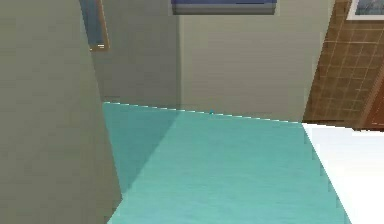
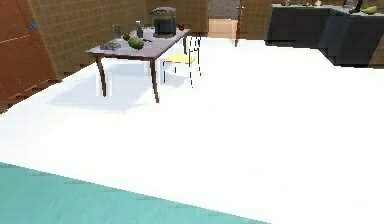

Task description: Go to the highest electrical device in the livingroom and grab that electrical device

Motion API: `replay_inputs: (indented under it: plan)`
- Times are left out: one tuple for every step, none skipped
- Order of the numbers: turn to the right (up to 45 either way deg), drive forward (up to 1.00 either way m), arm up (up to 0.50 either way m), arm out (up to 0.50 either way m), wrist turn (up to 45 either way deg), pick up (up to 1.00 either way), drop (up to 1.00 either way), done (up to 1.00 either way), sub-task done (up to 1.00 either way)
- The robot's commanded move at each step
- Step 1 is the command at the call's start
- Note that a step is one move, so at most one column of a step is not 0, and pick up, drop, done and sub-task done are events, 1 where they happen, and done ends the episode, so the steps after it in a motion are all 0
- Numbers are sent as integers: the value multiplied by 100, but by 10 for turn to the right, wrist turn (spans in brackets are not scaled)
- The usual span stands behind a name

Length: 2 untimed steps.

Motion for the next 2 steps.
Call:
replay_inputs:
  plan:
    - [0, 100, 0, 0, 0, 0, 0, 0, 0]
    - [60, 0, 0, 0, 0, 0, 0, 0, 0]
